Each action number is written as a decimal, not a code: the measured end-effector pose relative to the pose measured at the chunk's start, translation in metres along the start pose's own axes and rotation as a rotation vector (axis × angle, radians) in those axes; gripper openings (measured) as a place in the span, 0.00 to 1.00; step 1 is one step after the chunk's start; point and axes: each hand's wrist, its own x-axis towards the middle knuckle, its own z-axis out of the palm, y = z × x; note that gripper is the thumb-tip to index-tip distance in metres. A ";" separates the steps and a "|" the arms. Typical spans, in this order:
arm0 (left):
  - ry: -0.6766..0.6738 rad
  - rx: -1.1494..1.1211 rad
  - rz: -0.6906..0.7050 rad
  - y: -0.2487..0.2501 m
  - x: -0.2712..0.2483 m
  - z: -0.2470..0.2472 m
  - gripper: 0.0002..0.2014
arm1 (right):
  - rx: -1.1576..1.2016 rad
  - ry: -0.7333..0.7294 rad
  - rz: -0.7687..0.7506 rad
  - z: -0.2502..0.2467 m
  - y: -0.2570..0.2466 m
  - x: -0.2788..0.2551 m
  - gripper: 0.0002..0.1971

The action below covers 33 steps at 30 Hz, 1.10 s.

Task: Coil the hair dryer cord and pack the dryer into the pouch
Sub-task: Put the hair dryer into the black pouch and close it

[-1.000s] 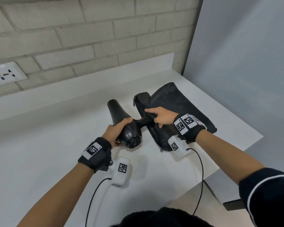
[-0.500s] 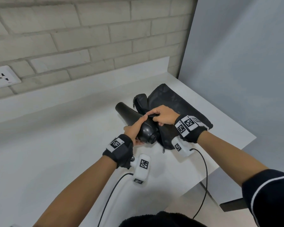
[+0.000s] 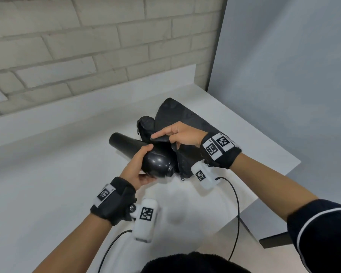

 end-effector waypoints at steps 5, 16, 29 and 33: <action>0.053 -0.072 0.085 0.001 -0.010 -0.023 0.19 | -0.010 -0.033 -0.027 0.017 -0.010 0.011 0.28; 0.068 -0.248 0.043 -0.011 0.030 0.012 0.34 | -0.032 0.016 -0.011 0.023 -0.010 0.014 0.29; 0.016 -0.092 0.012 -0.013 0.042 0.021 0.25 | -0.783 0.129 0.067 0.033 0.037 0.014 0.50; -0.063 0.109 0.019 -0.007 0.031 0.007 0.12 | -0.771 0.156 0.060 0.034 0.044 0.024 0.51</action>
